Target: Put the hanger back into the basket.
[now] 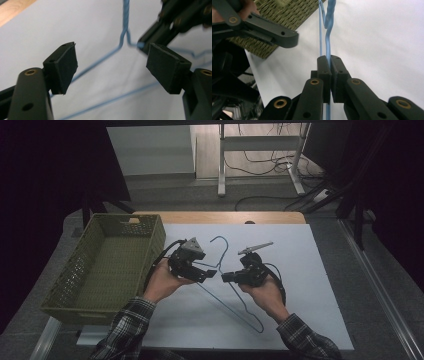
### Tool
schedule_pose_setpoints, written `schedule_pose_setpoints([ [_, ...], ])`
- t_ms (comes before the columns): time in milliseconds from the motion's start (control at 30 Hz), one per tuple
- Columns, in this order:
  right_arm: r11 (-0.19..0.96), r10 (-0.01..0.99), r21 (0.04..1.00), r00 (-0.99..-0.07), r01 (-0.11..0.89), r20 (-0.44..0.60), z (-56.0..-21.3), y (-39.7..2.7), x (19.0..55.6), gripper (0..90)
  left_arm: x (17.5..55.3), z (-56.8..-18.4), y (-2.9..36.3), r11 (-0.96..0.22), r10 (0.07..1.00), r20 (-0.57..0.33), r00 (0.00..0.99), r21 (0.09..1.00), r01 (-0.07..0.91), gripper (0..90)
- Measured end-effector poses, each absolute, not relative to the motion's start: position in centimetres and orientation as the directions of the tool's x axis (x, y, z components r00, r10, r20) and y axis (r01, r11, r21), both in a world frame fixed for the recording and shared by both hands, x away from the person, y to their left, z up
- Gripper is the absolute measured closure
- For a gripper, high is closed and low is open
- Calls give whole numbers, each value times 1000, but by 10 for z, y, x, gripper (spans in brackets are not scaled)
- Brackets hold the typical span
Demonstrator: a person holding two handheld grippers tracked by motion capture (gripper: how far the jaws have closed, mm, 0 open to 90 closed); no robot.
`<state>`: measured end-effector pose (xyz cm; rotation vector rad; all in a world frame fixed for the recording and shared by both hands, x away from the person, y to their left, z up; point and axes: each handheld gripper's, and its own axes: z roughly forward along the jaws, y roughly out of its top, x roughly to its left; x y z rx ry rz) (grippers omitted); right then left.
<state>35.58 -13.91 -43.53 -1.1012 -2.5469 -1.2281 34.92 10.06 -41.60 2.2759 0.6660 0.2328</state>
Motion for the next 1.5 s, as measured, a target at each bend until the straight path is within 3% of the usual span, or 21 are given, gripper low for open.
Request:
schedule_pose_setpoints([
  [100,441,548,645,-757,624,357,-428,-146,350,870,344,-416,105,-616,501,-13,865,697,367,266],
  [400,537,470,633,-821,557,323,-423,-152,335,870,347,-422,101,-696,391,7,920,656,291,429],
  [600,580,430,625,-848,523,311,-421,-147,333,870,353,-426,95,-750,267,-50,963,616,240,613],
  [667,595,427,620,-855,511,295,-419,-146,334,870,353,-427,95,-751,257,-59,965,616,238,720],
  [867,621,436,620,-868,480,236,-418,-146,338,861,348,-428,91,-782,208,-64,976,588,206,863],
  [1000,625,439,629,-874,463,207,-415,-149,340,823,346,-425,91,-759,242,-99,965,600,251,872],
  [1100,635,466,635,-874,440,140,-411,-150,338,706,343,-420,90,-742,281,-109,954,606,288,874],
  [1300,613,482,669,-870,421,106,-400,-158,334,602,340,-409,92,-701,354,-124,927,621,351,874],
  [1333,591,492,694,-866,410,93,-393,-164,331,532,340,-408,95,-682,386,-131,913,626,378,874],
  [1500,535,509,744,-855,401,95,-383,-177,324,430,340,-404,105,-643,454,-147,879,628,438,874],
])
